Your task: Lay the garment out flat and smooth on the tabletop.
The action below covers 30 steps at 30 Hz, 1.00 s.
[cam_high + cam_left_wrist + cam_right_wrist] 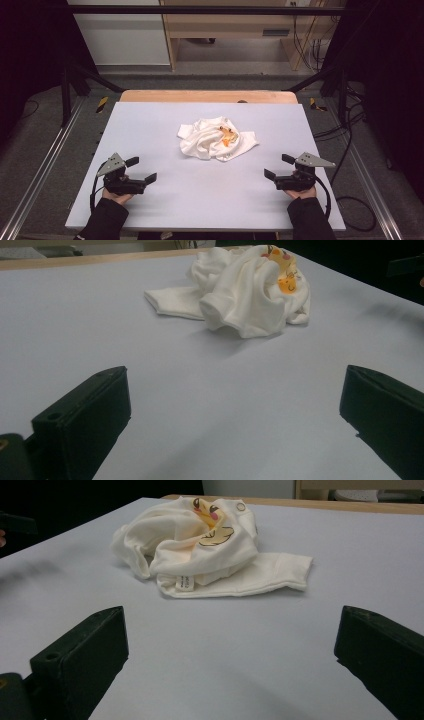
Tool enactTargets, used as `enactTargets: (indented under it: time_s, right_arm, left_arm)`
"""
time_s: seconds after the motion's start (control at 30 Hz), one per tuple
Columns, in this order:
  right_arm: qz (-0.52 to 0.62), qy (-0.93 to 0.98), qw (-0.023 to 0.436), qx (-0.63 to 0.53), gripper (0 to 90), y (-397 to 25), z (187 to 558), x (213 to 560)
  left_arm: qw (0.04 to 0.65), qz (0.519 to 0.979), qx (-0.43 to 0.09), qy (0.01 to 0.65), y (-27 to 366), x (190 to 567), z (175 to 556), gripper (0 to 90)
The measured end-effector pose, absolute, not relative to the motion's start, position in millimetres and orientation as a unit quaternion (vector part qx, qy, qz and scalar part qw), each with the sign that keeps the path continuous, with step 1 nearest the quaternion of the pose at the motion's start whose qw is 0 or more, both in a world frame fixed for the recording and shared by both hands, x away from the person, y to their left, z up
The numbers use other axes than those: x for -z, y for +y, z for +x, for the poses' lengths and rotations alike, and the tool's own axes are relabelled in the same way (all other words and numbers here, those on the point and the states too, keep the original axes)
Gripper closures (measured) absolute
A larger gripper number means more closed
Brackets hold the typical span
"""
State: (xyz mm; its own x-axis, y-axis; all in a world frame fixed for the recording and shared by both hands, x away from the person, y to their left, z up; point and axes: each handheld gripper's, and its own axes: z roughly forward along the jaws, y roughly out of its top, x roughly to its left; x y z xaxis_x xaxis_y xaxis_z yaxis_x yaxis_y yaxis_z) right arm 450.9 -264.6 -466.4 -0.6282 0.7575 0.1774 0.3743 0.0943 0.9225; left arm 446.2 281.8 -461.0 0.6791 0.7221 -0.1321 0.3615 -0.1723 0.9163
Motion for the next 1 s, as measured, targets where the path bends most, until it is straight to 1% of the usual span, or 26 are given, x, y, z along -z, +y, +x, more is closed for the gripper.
enactTargets:
  time_s: [0.6,1.0]
  right_arm:
    - [0.389,0.723,0.175,-0.543,1.3,-259.0,452.2,465.8]
    - [0.38,0.732,0.173,-0.538,1.6,-245.8,453.2,461.0]
  left_arm:
    - [0.523,0.75,-0.17,0.367,274.6,457.9,448.1,0.0]
    - [0.517,0.746,-0.17,0.383,263.3,453.7,450.9,0.0]
